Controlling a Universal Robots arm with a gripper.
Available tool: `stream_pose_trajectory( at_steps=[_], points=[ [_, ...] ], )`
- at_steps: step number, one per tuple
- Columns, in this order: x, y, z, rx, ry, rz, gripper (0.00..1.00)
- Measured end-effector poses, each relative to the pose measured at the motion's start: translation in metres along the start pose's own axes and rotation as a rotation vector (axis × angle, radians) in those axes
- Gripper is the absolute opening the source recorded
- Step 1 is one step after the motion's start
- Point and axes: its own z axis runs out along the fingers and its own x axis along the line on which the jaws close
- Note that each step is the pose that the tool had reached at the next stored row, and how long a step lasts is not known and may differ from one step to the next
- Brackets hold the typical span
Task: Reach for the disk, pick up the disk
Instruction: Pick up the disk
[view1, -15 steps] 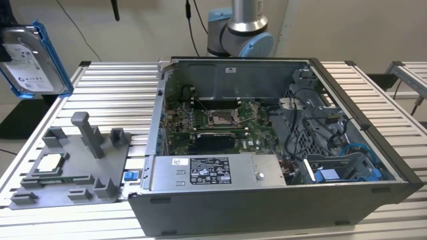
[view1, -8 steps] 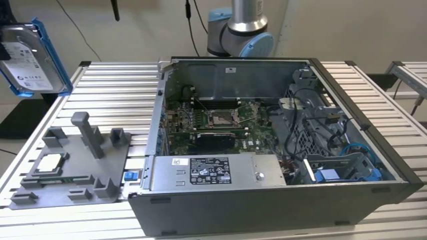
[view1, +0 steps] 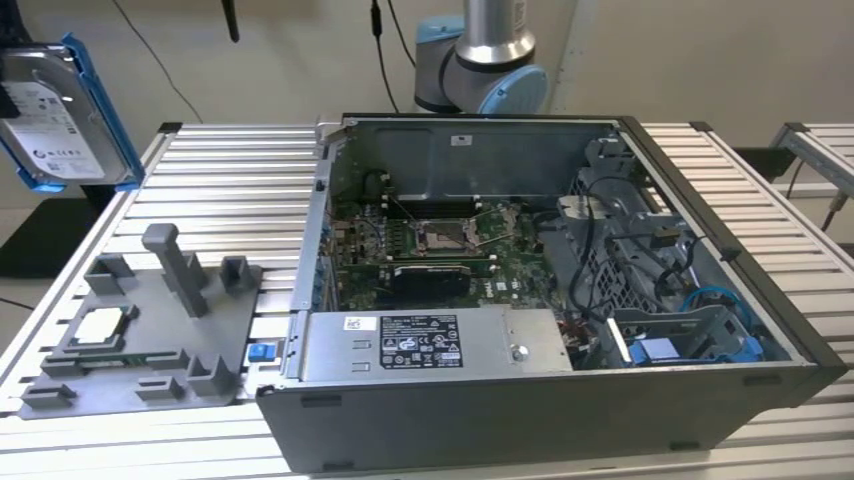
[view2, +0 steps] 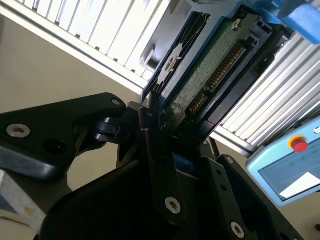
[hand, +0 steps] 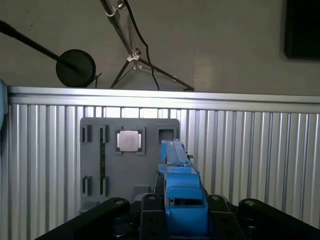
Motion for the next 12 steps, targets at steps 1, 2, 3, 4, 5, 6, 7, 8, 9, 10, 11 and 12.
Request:
stream_pose_trajectory(
  at_steps=[1,2,3,4,5,6,7,8,9,10,11,12],
  points=[
    [0.0,0.0,-0.0002,0.0,-0.0001,0.0,0.0],
    [0.0,0.0,-0.0004,0.0,0.0,0.0,0.0],
    [0.0,0.0,-0.0011,-0.0002,0.0001,0.0,0.0],
    [-0.0001,0.0,-0.0023,-0.0005,0.0001,0.0,0.0],
    [-0.0001,0.0001,-0.0036,-0.0006,0.0,0.0,0.0],
    [-0.0001,0.0001,-0.0045,-0.0006,0.0,0.0,0.0],
    [-0.0001,0.0002,-0.0054,-0.0007,0.0,0.0,0.0],
    [-0.0002,0.0002,-0.0063,-0.0008,0.0,0.0,0.0],
    [-0.0002,0.0002,-0.0072,-0.0009,0.0,0.0,0.0],
    [-0.0002,0.0002,-0.008,-0.0009,0.0,0.0,0.0],
    [-0.0002,0.0002,-0.0088,-0.0009,0.0,0.0,0.0],
    [-0.0003,0.0002,-0.0096,-0.001,0.0,0.0,0.0]
  ],
)
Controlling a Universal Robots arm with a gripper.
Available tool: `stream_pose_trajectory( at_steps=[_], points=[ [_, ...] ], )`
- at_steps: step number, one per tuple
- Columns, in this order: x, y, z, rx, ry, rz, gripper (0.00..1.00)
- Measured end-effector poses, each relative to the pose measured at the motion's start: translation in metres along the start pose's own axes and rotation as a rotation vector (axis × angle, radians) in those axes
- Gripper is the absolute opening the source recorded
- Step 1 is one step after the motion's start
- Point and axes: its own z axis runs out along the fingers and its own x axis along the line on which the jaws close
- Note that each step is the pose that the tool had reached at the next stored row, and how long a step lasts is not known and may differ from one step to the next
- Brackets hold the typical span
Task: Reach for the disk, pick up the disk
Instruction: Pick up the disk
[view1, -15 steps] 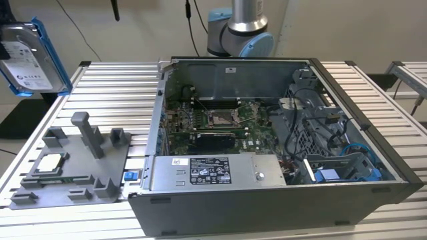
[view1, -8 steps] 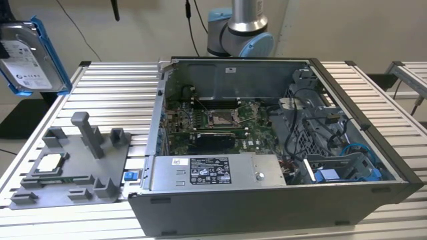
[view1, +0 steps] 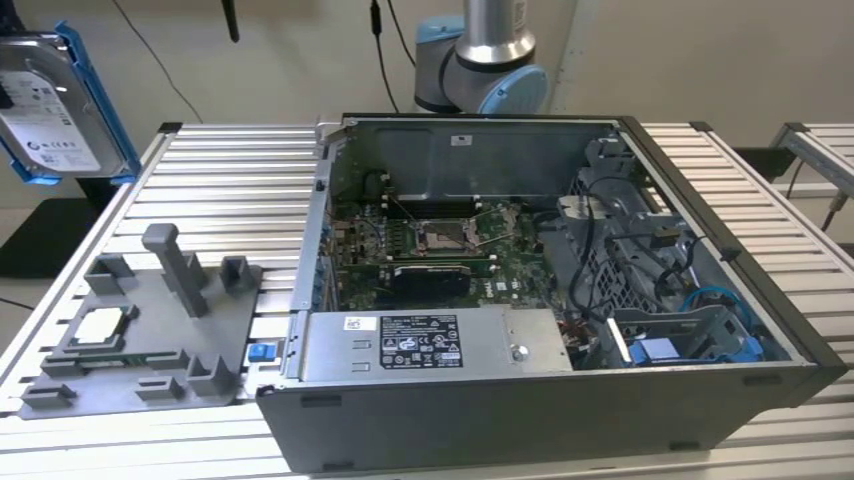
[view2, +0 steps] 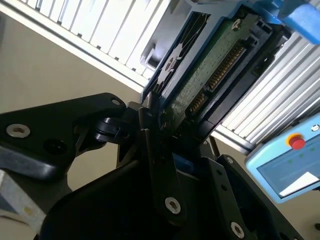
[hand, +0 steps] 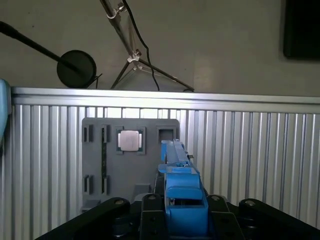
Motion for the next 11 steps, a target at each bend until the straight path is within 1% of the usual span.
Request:
stream_pose_trajectory(
  at_steps=[11],
  points=[
    [-0.0002,0.0002,-0.0082,0.0,0.0,0.0,0.0]
  ],
)
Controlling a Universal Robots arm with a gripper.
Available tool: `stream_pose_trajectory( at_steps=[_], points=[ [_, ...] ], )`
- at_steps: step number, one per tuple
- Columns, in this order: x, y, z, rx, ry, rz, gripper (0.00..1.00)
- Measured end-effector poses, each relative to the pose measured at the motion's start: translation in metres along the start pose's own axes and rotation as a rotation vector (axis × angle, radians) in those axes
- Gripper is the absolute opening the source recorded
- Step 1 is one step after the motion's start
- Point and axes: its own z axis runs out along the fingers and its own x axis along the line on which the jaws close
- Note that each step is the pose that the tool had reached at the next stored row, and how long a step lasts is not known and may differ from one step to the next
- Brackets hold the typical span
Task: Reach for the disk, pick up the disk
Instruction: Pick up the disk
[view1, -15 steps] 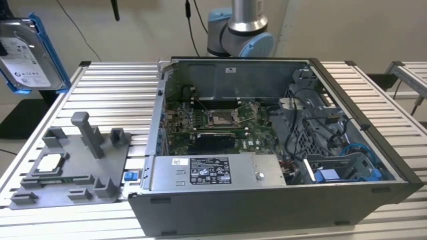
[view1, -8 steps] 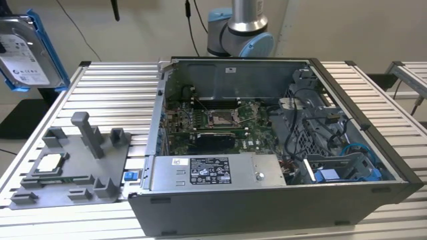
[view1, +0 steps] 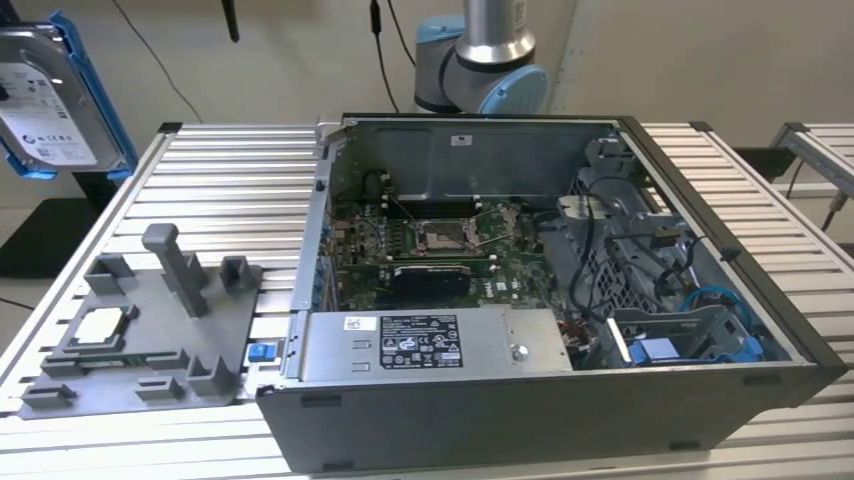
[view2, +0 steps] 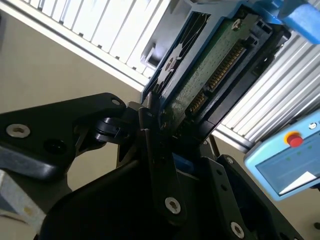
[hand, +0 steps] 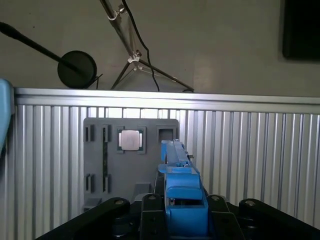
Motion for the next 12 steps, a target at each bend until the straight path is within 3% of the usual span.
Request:
stream_pose_trajectory(
  at_steps=[12],
  points=[
    [-0.0002,0.0002,-0.0084,0.0,0.0001,0.0,0.0]
  ],
)
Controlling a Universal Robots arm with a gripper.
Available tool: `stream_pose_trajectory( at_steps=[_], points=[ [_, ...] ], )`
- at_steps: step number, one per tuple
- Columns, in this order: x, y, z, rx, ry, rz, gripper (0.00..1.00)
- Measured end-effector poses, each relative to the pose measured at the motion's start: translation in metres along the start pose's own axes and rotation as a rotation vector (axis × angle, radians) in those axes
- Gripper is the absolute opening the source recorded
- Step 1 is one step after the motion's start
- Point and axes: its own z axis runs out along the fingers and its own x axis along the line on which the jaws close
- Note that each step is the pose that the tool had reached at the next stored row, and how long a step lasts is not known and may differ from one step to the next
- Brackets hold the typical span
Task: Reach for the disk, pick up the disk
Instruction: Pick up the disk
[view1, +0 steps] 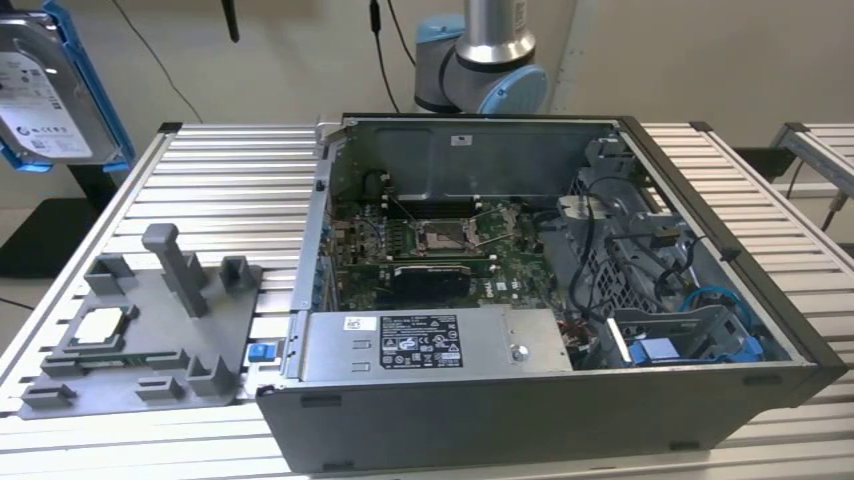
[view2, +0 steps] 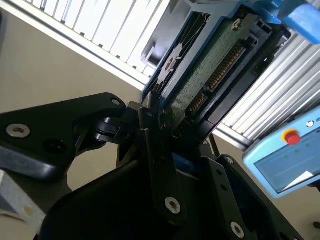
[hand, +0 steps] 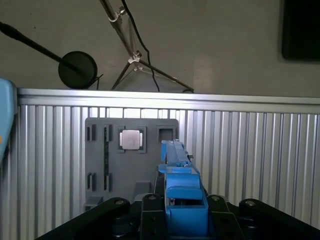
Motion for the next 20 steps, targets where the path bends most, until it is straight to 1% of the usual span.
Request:
stream_pose_trajectory(
  at_steps=[14,20],
  points=[
    [-0.0002,0.0002,-0.0087,0.0,0.0,0.0,0.0],
    [-0.0004,0.0004,-0.0141,-0.0001,-0.0002,0.0,0.0]
  ],
)
